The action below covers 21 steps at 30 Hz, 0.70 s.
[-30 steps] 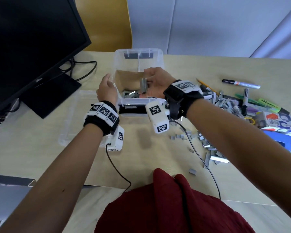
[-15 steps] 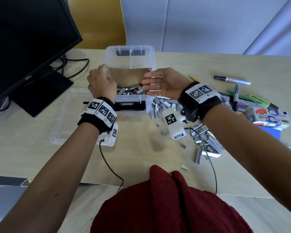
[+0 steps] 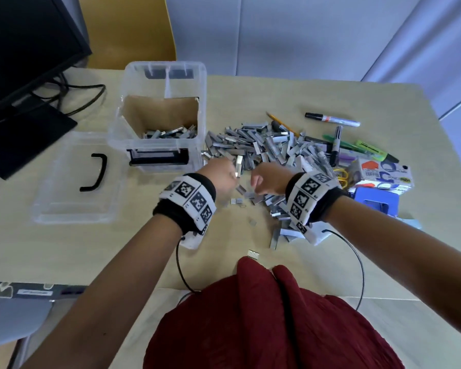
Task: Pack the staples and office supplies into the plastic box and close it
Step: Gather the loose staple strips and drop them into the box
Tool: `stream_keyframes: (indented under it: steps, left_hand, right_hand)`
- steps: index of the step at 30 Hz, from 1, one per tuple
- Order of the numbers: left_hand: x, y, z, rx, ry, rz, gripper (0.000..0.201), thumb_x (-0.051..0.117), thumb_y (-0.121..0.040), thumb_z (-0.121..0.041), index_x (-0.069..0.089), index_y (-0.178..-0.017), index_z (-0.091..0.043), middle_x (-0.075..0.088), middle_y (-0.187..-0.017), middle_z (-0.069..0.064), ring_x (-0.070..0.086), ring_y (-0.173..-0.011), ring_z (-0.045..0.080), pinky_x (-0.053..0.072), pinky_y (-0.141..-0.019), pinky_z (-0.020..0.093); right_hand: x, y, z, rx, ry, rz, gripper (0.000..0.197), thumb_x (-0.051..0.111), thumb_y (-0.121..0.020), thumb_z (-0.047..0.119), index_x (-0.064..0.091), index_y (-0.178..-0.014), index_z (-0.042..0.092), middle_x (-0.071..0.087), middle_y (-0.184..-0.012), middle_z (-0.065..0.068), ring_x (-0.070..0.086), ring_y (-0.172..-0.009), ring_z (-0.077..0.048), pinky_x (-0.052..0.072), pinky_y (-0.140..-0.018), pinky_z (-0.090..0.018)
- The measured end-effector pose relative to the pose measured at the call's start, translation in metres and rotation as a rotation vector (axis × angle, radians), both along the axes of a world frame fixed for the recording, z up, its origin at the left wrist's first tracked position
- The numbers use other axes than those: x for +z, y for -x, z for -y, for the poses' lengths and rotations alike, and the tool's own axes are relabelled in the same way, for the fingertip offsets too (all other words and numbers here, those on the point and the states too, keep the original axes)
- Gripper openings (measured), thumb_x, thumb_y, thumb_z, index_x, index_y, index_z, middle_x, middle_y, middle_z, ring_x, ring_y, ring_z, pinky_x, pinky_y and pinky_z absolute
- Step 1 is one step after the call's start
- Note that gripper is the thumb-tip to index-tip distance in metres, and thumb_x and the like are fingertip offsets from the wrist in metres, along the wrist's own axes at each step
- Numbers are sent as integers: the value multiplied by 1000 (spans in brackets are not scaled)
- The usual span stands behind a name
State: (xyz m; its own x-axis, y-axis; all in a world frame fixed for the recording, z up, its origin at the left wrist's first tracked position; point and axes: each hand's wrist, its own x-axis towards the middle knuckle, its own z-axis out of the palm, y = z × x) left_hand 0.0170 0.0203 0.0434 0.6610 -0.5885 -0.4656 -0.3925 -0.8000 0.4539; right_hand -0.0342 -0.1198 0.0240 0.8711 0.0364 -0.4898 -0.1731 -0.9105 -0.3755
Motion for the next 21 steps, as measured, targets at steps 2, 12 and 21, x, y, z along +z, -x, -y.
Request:
stream_keyframes:
  steps: [2,12,21]
  left_hand:
    - [-20,9,-1,44,-173,42,24,53,-89,-17,61,-102,1,62,-106,24,61,-98,34,49,-83,34]
    - [-59,31,-1,192,50,92,5,51,-87,-2,53,-90,-7,46,-106,14,53,-98,32,43,-87,37]
    - [-59,19,-14,715,602,-503,18,51,-90,5,54,-77,-8,53,-70,6,54,-50,10,51,-50,21]
  right_hand:
    - [-9,4,-2,42,41,2,23,66,-81,11,64,-103,3,66,-108,-9,60,-104,-23,48,-92,-32]
    - [-27,6,-6,-16,40,130,15,56,-87,15,56,-77,4,57,-84,-11,56,-82,-24,43,-68,-28]
    - [-3,12,20,-871,-1454,-21,14,48,-91,5,56,-80,6,67,-62,-7,63,-53,-11,55,-53,-18]
